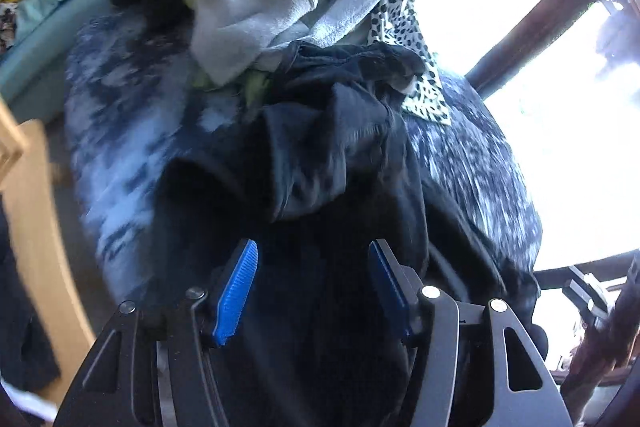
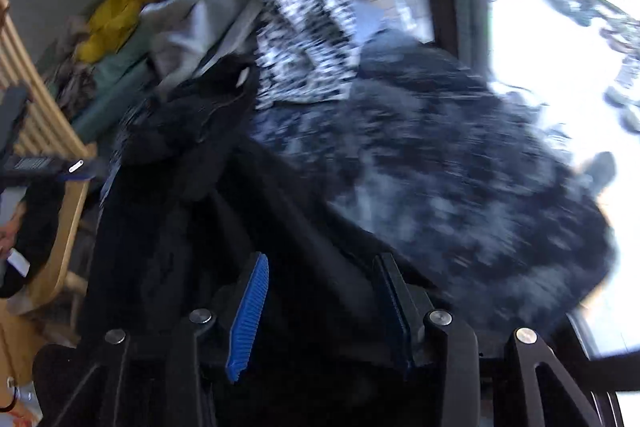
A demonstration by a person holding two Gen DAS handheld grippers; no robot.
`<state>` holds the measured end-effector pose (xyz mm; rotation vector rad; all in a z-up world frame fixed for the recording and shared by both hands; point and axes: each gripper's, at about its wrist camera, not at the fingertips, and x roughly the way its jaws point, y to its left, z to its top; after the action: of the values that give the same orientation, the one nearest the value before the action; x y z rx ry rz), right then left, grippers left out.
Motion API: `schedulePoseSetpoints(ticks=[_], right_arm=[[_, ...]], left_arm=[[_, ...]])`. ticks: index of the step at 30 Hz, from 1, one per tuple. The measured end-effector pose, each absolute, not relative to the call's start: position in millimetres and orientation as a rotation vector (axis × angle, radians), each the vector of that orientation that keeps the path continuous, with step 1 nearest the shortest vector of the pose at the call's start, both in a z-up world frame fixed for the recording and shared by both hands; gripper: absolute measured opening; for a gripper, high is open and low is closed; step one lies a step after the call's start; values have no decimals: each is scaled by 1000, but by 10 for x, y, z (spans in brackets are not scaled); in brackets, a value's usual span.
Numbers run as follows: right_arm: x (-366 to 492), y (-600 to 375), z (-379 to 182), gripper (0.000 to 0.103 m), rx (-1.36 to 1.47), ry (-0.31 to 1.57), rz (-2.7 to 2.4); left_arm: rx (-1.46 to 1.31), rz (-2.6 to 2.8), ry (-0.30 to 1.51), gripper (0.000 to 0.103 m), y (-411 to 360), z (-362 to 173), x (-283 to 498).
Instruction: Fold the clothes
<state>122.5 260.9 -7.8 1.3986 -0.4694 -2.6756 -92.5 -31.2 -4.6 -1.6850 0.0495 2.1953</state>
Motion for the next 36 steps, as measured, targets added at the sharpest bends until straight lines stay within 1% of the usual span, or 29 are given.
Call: schedulePoseSetpoints(ticks=[3, 6, 7, 8, 9, 10, 11, 13, 16, 18, 22, 27, 31, 36], right_arm=[[926, 2426, -178, 45, 1429, -370, -2614], [750, 2259, -302, 47, 1439, -350, -2559], [692, 2222, -351, 48, 1442, -353, -2538], [651, 2192, -390, 49, 1449, -354, -2524], [613, 2164, -428, 50, 1457, -355, -2511], [575, 2136, -465, 50, 1465, -355, -2498], [553, 2116, -483, 50, 1471, -351, -2491], [519, 2079, -507, 51, 1480, -339, -2481], [514, 2072, -471, 52, 1477, -321, -2491], [443, 2097, -452, 53, 1475, -323, -2499], [370, 2122, -367, 55, 1450, -319, -2526], [110, 2067, -298, 56, 1385, -310, -2521], [-186, 2001, -247, 56, 1318, -299, -2503], [-852, 1790, -313, 56, 1300, -378, -2416]], left_arm=[[-1730, 2211, 36, 60, -241, -137, -1154], [-1724, 2201, 13, 60, -215, -161, -1285], [-1727, 2202, 7, 59, -202, -176, -1323], [-1738, 2203, 3, 55, -188, -207, -1364], [-1750, 2204, -2, 37, -176, -243, -1406], [-1766, 2188, -2, 15, -152, -287, -1440], [-1779, 2181, 0, 8, -137, -317, -1457], [-1781, 2203, 16, 7, -130, -331, -1469], [-1702, 2299, 33, 6, -205, -158, -1462], [-1649, 2350, 9, 6, -306, 8, -1488], [-1525, 2553, 35, 6, -589, 433, -1603], [-1432, 2726, 42, 6, -875, 750, -1812], [-1443, 2731, 42, 7, -961, 737, -1812], [-1426, 2723, 110, 6, -995, 632, -1674]])
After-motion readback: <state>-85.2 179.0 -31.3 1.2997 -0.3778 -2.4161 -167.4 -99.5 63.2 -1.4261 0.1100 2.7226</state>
